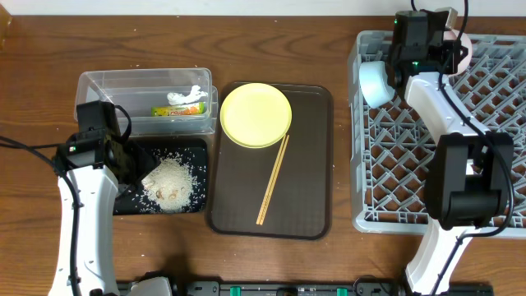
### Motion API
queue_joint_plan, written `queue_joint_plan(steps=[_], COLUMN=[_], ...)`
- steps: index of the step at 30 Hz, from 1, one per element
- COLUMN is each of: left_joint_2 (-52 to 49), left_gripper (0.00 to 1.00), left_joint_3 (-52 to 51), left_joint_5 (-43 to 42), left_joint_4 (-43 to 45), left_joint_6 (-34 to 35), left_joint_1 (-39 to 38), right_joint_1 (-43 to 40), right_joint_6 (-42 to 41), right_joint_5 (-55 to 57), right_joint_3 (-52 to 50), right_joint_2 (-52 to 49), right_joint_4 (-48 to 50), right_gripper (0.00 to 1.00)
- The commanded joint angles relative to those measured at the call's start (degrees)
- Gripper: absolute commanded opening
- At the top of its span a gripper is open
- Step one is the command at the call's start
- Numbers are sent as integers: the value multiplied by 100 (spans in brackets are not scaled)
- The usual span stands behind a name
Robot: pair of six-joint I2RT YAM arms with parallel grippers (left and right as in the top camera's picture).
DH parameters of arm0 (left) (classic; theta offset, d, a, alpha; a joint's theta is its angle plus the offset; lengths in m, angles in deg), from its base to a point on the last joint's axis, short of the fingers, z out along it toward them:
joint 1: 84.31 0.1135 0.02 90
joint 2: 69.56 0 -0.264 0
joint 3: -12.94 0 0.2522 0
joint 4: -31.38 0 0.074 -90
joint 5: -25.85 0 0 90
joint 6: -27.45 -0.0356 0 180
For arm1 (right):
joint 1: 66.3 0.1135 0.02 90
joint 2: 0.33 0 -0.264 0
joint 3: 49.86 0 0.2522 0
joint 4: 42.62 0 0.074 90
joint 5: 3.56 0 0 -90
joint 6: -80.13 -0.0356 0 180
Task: Sort waste into correct bins and load items into the dishwasher rack
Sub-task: 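Carry the white bowl to the rack's back row and release, then move right gripper back to the yellow plate and grasp its edge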
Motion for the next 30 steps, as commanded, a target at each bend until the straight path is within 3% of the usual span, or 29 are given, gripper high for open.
queue_joint_plan(steps=[1, 15, 26, 30], left_joint_2=[22, 22, 22, 22], left_gripper=[71, 71, 71, 71], left_joint_3=[7, 7, 7, 7], left_joint_5=[26, 28, 28, 28], left_joint_4=[-31, -26, -26, -26], left_joint_6=[7, 7, 7, 7], left_joint_1=[26, 26, 26, 26], right_joint_1=[22, 267, 640, 647], right_joint_6=[107, 50, -2258, -2855], right_joint_5=[227, 382, -293, -852], right_joint_3=[-22, -22, -20, -20], right_joint_2=[-262, -289, -275, -85], right_joint_4=[-9, -400, -2459, -3049], right_gripper=[1, 1, 4, 15])
